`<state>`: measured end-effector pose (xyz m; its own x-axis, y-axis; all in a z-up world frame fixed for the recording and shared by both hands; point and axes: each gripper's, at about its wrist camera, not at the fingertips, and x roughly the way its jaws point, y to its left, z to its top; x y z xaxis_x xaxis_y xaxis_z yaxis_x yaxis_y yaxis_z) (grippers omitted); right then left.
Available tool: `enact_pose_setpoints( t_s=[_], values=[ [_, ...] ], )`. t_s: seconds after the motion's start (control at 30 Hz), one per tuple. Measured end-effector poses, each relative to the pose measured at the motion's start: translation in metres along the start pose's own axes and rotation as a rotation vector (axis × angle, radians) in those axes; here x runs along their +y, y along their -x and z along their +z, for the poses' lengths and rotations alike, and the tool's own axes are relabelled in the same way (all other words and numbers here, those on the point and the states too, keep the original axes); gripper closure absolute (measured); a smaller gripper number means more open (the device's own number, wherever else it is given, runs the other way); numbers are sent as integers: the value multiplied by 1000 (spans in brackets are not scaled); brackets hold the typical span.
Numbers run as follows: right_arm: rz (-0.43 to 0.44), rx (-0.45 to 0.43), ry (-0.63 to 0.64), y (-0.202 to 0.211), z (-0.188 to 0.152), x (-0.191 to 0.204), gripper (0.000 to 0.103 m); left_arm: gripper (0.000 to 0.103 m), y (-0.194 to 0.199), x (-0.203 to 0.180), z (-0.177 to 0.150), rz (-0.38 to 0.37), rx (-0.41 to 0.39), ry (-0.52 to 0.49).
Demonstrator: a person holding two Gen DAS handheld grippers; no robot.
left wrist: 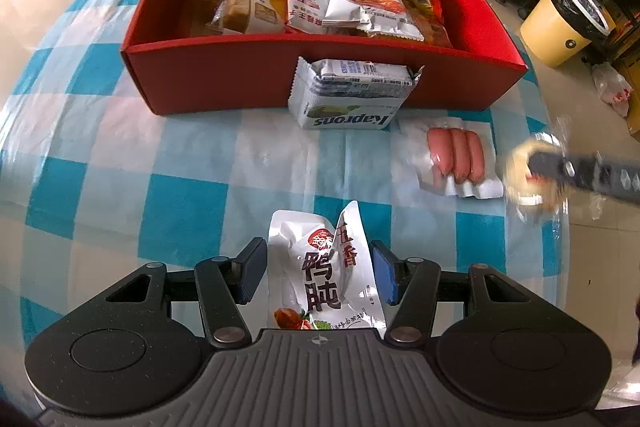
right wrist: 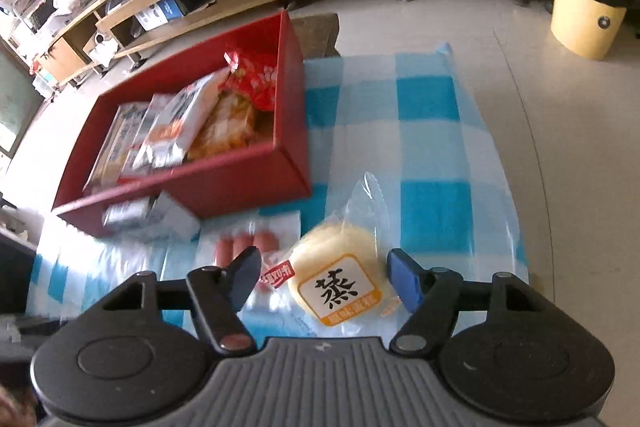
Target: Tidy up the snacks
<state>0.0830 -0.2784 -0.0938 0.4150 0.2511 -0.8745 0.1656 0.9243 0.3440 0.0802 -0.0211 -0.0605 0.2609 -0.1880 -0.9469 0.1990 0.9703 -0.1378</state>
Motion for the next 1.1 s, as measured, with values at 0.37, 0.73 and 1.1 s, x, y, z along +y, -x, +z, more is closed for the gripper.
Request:
enact_pose_setpoints(
  t_s=[0.37, 0.73, 1.1],
  values=[
    [-2, 4, 69, 9, -14, 2, 29, 40, 5, -1, -6, 14, -12, -19],
    [46, 94, 413, -3, -13, 18, 20, 39, -7, -4, -9, 7, 24, -63],
    [-5, 131, 506, -18, -22, 39, 13, 39, -11, -9, -12, -1, 33, -94]
  ],
)
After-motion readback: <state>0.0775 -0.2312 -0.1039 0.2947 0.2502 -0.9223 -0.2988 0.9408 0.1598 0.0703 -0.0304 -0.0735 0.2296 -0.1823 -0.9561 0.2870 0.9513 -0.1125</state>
